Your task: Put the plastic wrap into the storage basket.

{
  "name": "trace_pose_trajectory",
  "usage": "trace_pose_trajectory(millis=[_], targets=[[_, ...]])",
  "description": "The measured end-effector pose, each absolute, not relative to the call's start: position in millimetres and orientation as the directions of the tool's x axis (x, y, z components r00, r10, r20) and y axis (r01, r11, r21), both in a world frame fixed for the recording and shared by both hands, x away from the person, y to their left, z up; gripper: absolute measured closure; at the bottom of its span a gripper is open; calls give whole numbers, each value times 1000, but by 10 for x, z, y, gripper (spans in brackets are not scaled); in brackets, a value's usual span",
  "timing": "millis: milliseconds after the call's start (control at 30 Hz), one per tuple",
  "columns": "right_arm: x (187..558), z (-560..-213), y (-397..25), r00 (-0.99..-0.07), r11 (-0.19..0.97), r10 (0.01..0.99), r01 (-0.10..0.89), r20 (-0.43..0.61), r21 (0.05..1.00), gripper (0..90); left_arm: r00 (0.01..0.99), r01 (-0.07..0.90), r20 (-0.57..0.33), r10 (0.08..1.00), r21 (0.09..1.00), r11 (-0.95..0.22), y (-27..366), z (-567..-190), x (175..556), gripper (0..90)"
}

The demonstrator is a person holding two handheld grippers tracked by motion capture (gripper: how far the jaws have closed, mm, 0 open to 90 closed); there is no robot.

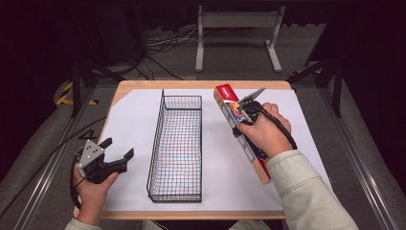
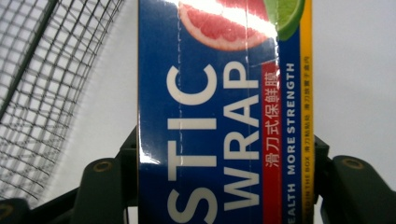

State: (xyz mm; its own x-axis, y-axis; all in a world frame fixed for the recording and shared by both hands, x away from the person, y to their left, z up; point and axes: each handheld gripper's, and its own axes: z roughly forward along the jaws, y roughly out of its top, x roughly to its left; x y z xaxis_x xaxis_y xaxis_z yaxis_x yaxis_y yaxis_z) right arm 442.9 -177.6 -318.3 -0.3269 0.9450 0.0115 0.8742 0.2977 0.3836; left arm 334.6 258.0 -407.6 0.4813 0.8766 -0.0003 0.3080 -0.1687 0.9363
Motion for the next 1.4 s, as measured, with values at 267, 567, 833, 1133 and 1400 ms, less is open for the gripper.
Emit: trace_pose_trajectory(millis=[267, 567, 833, 1133, 1400], targets=[[4435, -3082, -1631, -210, 178, 977, 902, 40, 393, 400, 483, 302, -12, 876, 941, -154, 2604, -4123, 3421, 134], [4422, -2951, -1421, -126, 83, 989, 911, 81, 405, 400, 498, 279, 6, 867, 946, -167, 2672, -4212, 3475, 133], [4460, -2939, -1235, -81, 32, 991, 919, 109, 392, 400, 481, 287, 17, 876, 941, -176, 2725, -4303, 3502, 133], [4464, -2921, -1036, -42, -18, 989, 918, 143, 397, 401, 504, 266, 42, 862, 943, -202, 2677, -4345, 3496, 132], [4469, -2956, -825, -34, -26, 989, 917, 144, 397, 401, 524, 244, 64, 849, 944, -222, 2648, -4346, 3473, 129]])
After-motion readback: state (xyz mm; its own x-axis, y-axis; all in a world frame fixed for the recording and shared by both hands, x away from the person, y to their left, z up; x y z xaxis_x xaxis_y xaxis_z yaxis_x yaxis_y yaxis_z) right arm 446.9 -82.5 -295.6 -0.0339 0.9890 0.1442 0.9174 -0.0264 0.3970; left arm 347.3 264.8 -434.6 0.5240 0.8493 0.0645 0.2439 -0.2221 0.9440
